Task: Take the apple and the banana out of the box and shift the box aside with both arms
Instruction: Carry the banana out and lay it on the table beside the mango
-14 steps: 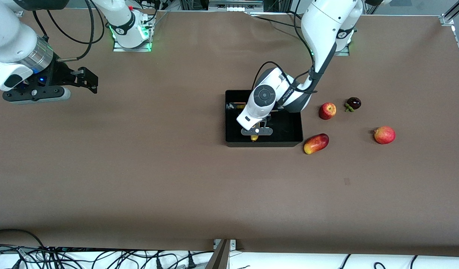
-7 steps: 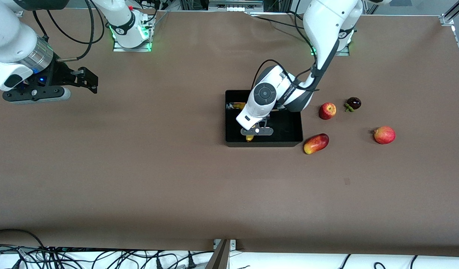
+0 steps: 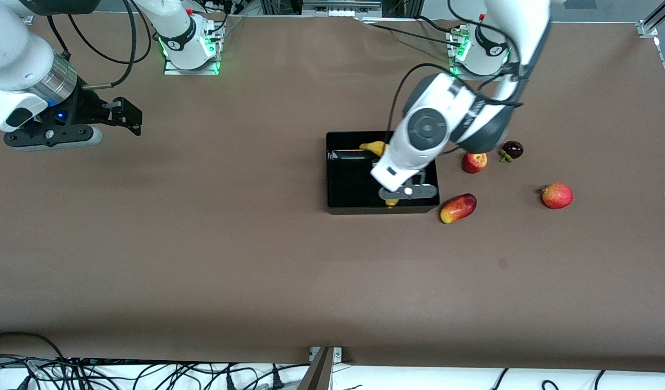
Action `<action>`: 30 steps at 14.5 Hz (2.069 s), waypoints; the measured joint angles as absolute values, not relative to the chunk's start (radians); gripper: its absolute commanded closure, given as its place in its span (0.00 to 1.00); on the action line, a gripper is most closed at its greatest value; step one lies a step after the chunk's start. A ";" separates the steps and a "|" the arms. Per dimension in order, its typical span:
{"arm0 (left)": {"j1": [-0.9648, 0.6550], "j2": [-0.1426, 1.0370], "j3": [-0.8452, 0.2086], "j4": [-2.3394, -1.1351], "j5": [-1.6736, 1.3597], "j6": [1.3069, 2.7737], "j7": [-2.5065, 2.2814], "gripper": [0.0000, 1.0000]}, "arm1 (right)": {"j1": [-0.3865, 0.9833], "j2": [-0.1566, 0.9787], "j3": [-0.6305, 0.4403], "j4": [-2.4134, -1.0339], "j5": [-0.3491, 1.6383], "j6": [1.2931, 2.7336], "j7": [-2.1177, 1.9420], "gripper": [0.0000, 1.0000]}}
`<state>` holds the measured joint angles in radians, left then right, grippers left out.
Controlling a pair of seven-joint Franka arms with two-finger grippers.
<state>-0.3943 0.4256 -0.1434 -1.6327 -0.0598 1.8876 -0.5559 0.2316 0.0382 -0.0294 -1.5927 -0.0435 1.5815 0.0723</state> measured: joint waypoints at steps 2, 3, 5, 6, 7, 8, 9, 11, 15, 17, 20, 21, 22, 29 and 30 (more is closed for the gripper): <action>-0.313 0.392 -0.138 -1.631 -0.060 1.821 -0.402 0.91 | 0.232 0.038 -0.029 -1.593 -0.044 1.581 0.072 0.00; -0.266 0.382 -0.136 -1.631 -0.060 1.795 -0.316 0.91 | 0.232 0.038 -0.030 -1.593 -0.044 1.581 0.072 0.00; -0.167 0.371 -0.131 -1.633 -0.054 1.760 -0.126 0.91 | 0.232 0.038 -0.030 -1.593 -0.044 1.581 0.072 0.00; -0.118 0.370 -0.130 -1.636 -0.034 1.753 -0.028 0.91 | 0.232 0.038 -0.030 -1.593 -0.044 1.581 0.072 0.00; -0.072 0.370 -0.129 -1.644 0.002 1.752 0.066 0.91 | 0.232 0.038 -0.030 -1.593 -0.044 1.581 0.072 0.00; -0.031 0.370 -0.129 -1.658 0.045 1.753 0.147 0.91 | 0.232 0.038 -0.030 -1.593 -0.044 1.581 0.072 0.00; 0.002 0.370 -0.128 -1.675 0.081 1.765 0.210 0.89 | 0.232 0.038 -0.030 -1.593 -0.044 1.581 0.072 0.00; 0.053 0.371 -0.127 -1.739 0.115 1.850 0.294 0.88 | 0.232 0.038 -0.030 -1.593 -0.044 1.581 0.072 0.00; 0.116 0.403 -0.119 -1.931 0.123 2.169 0.386 0.87 | 0.232 0.038 -0.030 -1.592 -0.044 1.581 0.072 0.00; 0.132 0.438 -0.119 -1.989 0.123 2.278 0.402 0.76 | 0.232 0.038 -0.030 -1.592 -0.044 1.581 0.072 0.00; 0.132 0.482 -0.120 -2.036 0.124 2.379 0.403 0.00 | 0.232 0.038 -0.030 -1.592 -0.044 1.581 0.072 0.00; 0.131 0.491 -0.121 -2.045 0.124 2.395 0.403 0.00 | 0.232 0.038 -0.030 -1.592 -0.044 1.581 0.072 0.00; 0.131 0.495 -0.121 -2.049 0.124 2.400 0.403 0.00 | 0.232 0.038 -0.030 -1.592 -0.044 1.581 0.072 0.00; 0.126 0.353 -0.125 -1.942 0.124 2.161 0.404 0.00 | 0.232 0.038 -0.030 -1.592 -0.044 1.581 0.072 0.00; 0.119 0.314 -0.127 -1.900 0.124 2.074 0.403 0.00 | 0.232 0.038 -0.030 -1.592 -0.044 1.581 0.072 0.00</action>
<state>0.1192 0.3143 -0.1274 -1.9004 0.1236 2.0742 0.4034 0.2316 0.0382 -0.0296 -1.5922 -0.0435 1.5811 0.0724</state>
